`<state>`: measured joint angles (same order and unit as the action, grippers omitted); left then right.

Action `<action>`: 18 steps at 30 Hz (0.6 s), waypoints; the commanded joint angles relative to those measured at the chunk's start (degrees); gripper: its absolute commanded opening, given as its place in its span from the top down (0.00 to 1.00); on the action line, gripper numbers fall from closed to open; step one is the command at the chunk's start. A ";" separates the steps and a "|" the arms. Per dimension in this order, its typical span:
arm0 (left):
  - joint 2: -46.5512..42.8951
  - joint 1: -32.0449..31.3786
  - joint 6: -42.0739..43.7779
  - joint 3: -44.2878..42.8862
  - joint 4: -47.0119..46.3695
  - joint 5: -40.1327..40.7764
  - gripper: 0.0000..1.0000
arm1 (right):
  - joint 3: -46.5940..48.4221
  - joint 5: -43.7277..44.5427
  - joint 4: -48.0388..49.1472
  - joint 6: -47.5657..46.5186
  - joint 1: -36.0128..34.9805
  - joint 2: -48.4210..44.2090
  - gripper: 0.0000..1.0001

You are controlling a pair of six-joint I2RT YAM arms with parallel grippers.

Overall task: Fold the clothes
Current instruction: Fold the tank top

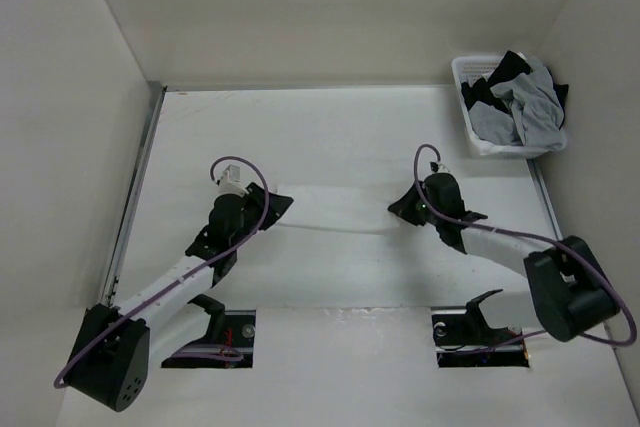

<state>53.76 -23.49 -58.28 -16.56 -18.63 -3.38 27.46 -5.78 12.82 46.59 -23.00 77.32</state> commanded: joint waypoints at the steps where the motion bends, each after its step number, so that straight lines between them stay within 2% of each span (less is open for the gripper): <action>1: 1.35 -2.21 0.45 -2.52 -2.63 1.53 0.74 | 2.06 5.32 -8.57 -4.21 -0.68 -6.90 0.97; 7: 0.65 -4.42 -0.43 -2.95 -3.17 1.45 0.74 | 14.35 10.87 -21.15 -9.40 -7.26 -7.54 0.96; 13: -1.90 -3.89 -0.43 -3.75 0.79 1.79 0.74 | 29.29 15.88 -29.07 -10.38 -15.96 1.85 0.95; 18: -6.64 -0.73 -0.08 -3.57 3.68 0.30 0.74 | 42.38 18.70 -35.04 -9.76 -22.64 11.69 0.94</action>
<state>50.24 -25.93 -58.54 -17.37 -15.55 -2.48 63.33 9.26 -16.47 37.39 -42.83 85.21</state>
